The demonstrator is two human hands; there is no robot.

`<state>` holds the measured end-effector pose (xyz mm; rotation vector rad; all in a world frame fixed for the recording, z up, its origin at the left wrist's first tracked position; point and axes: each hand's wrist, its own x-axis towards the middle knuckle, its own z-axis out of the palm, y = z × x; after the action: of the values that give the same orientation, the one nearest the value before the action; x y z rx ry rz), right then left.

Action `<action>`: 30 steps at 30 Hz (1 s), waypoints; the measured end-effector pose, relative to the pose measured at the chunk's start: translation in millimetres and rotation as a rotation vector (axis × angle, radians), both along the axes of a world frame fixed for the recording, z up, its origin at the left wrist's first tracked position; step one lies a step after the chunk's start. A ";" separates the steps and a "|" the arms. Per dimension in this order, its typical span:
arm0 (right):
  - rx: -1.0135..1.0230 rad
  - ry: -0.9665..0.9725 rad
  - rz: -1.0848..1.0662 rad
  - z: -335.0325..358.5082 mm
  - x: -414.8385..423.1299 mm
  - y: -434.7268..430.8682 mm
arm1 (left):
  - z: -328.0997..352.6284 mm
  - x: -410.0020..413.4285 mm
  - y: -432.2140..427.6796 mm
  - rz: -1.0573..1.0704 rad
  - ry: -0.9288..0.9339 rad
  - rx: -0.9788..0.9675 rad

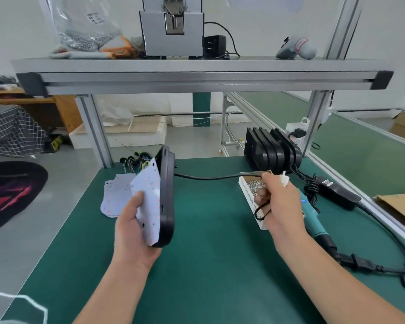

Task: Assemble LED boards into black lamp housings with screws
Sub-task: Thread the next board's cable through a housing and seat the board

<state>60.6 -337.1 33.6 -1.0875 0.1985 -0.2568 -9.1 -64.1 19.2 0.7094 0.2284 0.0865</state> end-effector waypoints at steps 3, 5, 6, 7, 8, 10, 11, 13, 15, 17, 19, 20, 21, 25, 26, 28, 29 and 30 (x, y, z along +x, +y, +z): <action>-0.142 -0.030 -0.052 -0.5 0.4 -1.7 | -0.6 -0.7 -10.4 -0.098 0.012 0.092; -0.414 -0.076 -0.059 2.8 -3.3 -0.3 | -1.6 -0.6 -14.4 -0.154 0.003 0.146; -0.509 -0.119 -0.023 3.7 -5.4 2.3 | -2.1 -1.2 -16.6 -0.183 -0.011 0.170; -0.560 -0.175 0.042 2.9 -7.2 6.4 | -2.4 -1.8 -18.9 -0.203 -0.026 0.191; -0.589 -0.221 0.112 1.9 -9.9 11.0 | -2.4 -3.0 -21.2 -0.213 -0.042 0.207; -0.646 -0.274 0.215 0.5 -12.5 19.2 | -2.0 -5.4 -25.9 -0.229 -0.064 0.242; -0.669 -0.287 0.256 -1.3 -12.7 21.9 | -2.3 -6.5 -28.4 -0.236 -0.071 0.264; -0.683 -0.301 0.357 -1.8 -15.3 26.6 | -2.6 -8.0 -32.4 -0.253 -0.085 0.302; -0.695 -0.300 0.456 -0.2 -17.6 27.9 | -2.3 -9.4 -35.3 -0.264 -0.093 0.318; -0.736 -0.294 0.535 0.0 -18.8 24.2 | -1.4 -9.8 -36.6 -0.260 -0.089 0.320; -0.713 -0.276 0.589 -0.9 -19.0 21.2 | -0.9 -9.3 -35.5 -0.260 -0.083 0.313; -0.683 -0.273 0.611 -1.9 -18.9 20.1 | -0.8 -9.0 -34.5 -0.258 -0.080 0.303; -0.667 -0.265 0.638 -2.6 -18.4 19.8 | -0.2 -8.8 -34.1 -0.253 -0.075 0.293; -0.793 -0.214 0.633 -3.1 -22.5 29.1 | 0.9 -8.5 -33.6 -0.206 -0.050 0.246; -0.855 -0.223 0.642 -3.6 -24.7 32.2 | 1.5 -8.4 -32.7 -0.176 -0.040 0.220; -1.085 -0.261 0.640 -8.5 -26.7 36.8 | 3.5 -8.2 -26.9 -0.087 -0.026 0.180; -1.214 -0.265 0.598 -10.7 -25.9 37.9 | 4.3 -7.9 -22.9 -0.043 -0.030 0.170; -1.324 -0.262 0.525 -12.1 -24.3 38.2 | 4.7 -7.8 -18.5 -0.010 -0.045 0.164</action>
<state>36.4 -298.9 21.5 -2.3314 -0.5873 -0.0190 -16.9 -82.6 23.9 0.8710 0.1763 0.1120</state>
